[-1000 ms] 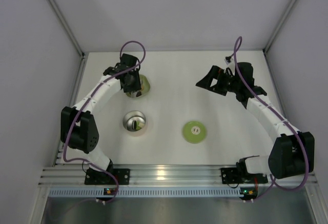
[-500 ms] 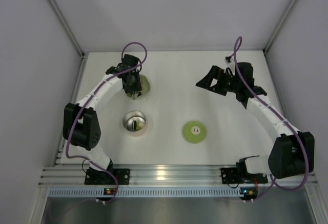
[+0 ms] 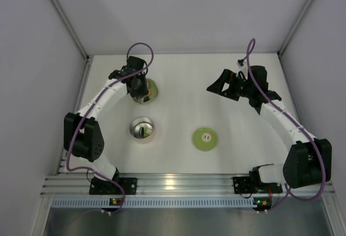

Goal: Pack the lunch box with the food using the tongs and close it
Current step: Pick up the fake food from the plate, then place the fake food in the packing box.

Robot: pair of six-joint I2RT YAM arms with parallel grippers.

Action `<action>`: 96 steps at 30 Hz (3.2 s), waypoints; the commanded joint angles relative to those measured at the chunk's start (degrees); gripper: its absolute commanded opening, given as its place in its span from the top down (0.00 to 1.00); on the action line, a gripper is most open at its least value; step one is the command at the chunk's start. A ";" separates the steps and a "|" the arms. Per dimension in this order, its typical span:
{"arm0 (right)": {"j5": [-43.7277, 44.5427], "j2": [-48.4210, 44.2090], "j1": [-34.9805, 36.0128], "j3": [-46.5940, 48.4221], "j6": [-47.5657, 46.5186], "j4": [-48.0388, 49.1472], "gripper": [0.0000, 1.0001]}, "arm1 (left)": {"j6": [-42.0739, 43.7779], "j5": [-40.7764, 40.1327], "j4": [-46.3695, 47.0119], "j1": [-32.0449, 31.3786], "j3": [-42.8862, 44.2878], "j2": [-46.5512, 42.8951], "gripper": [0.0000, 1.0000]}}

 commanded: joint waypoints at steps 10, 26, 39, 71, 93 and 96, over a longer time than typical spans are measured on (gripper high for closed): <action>0.34 0.56 -0.64 -0.09 -0.78 2.37 0.01 | 1.72 2.18 -2.84 0.09 1.31 -11.27 0.80; 2.44 2.50 -0.64 -0.44 -2.01 2.01 0.00 | 4.89 8.94 -15.15 0.09 -14.34 -36.49 0.78; 3.41 2.32 -0.64 -2.02 -1.66 2.19 0.01 | 3.48 16.43 -22.80 0.09 -19.79 -48.11 0.75; 2.62 4.87 -0.55 -3.86 -2.28 4.74 0.01 | -0.48 15.63 -27.72 0.09 -21.46 -51.36 0.63; 2.09 5.31 -0.55 -2.72 -2.89 4.92 0.01 | -1.44 12.21 -24.74 0.09 -15.49 -46.71 0.59; 1.39 5.40 -0.55 -0.97 -2.98 4.74 0.00 | -1.53 10.72 -22.37 0.09 -12.95 -43.20 0.59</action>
